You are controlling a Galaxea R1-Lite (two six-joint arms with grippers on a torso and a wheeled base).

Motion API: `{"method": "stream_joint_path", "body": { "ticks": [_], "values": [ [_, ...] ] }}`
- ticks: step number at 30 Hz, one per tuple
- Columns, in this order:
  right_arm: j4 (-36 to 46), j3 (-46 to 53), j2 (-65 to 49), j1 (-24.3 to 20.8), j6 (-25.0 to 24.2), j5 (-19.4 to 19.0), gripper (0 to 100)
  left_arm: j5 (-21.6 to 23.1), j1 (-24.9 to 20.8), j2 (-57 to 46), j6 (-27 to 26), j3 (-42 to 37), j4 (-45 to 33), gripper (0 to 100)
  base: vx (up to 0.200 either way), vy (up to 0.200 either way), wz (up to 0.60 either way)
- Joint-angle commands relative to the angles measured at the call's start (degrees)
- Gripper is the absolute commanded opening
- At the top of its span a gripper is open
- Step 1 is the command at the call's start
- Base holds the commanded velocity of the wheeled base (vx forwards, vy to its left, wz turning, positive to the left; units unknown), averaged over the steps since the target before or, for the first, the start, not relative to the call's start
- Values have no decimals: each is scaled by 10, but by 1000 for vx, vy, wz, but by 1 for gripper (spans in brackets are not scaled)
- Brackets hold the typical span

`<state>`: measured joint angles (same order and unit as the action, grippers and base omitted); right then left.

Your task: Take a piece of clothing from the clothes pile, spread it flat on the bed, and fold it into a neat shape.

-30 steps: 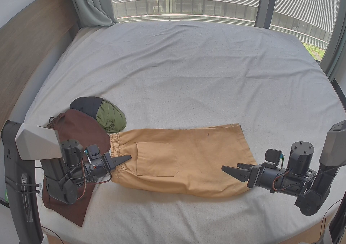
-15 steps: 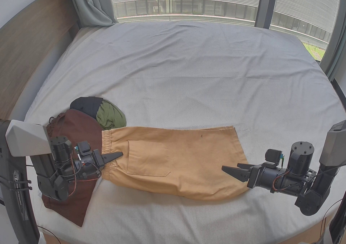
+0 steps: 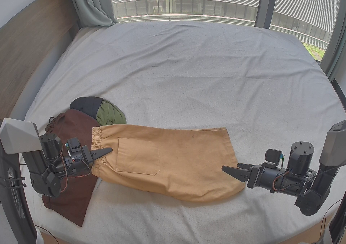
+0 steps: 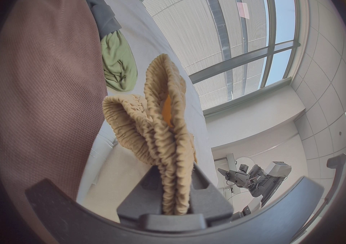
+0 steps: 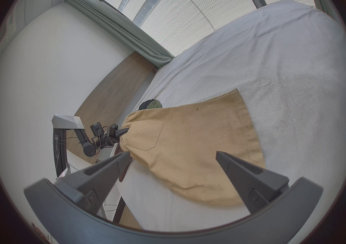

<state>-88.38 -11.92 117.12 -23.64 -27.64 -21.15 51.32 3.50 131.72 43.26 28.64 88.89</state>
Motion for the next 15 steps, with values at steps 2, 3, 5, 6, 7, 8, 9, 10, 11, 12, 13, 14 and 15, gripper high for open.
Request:
{"method": "stream_joint_path", "body": {
  "ticks": [2, 3, 5, 6, 7, 8, 9, 10, 11, 12, 13, 14, 15],
  "values": [
    [0, 1, 1, -1, 1, 0, 100, 7, 10, -1, 1, 1, 0, 0, 0, 0, 0],
    [0, 1, 0, -1, 0, 0, 100, 8, 10, -1, 1, 0, 1, 0, 0, 0, 0],
    [0, 1, 1, -1, 0, 0, 100, 8, 10, -1, 1, 0, 1, 0, 0, 0, 0],
    [0, 0, 1, -2, 1, 0, 100, 8, 10, -2, 1, 0, 1, 0, 0, 0, 0],
    [0, 1, 1, -2, 1, 0, 100, 8, 10, -2, 1, 0, 0, 0, 0, 0, 0],
    [0, 1, 1, -3, 1, 0, 100, 8, 10, -2, 1, 0, 1, 0, 0, 0, 0],
    [0, 1, 1, -4, 1, 0, 100, 8, 9, -2, 1, 0, 1, 0, 0, 0, 0],
    [0, 1, 1, -4, 1, 0, 100, 8, 8, -2, 1, 0, 1, 0, 0, 0, 0],
    [0, 1, 1, -4, 1, 0, 100, 8, 7, -3, 1, 0, 0, 0, 0, 0, 0],
    [0, 1, 1, -4, 1, 0, 100, 8, 5, -6, 2, 0, 1, 0, 0, 0, 0],
    [0, 1, 1, -4, 1, 0, 100, 8, 4, -11, 2, 0, 0, 0, 0, 0, 0],
    [0, 1, 1, -4, 1, 0, 100, 8, 3, -16, 3, -1, 0, 0, 0, 0, 0],
    [0, 1, 1, -4, 1, 0, 100, 8, -2, -22, 6, -2, 0, 0, 0, 0, 0]
  ]
}}
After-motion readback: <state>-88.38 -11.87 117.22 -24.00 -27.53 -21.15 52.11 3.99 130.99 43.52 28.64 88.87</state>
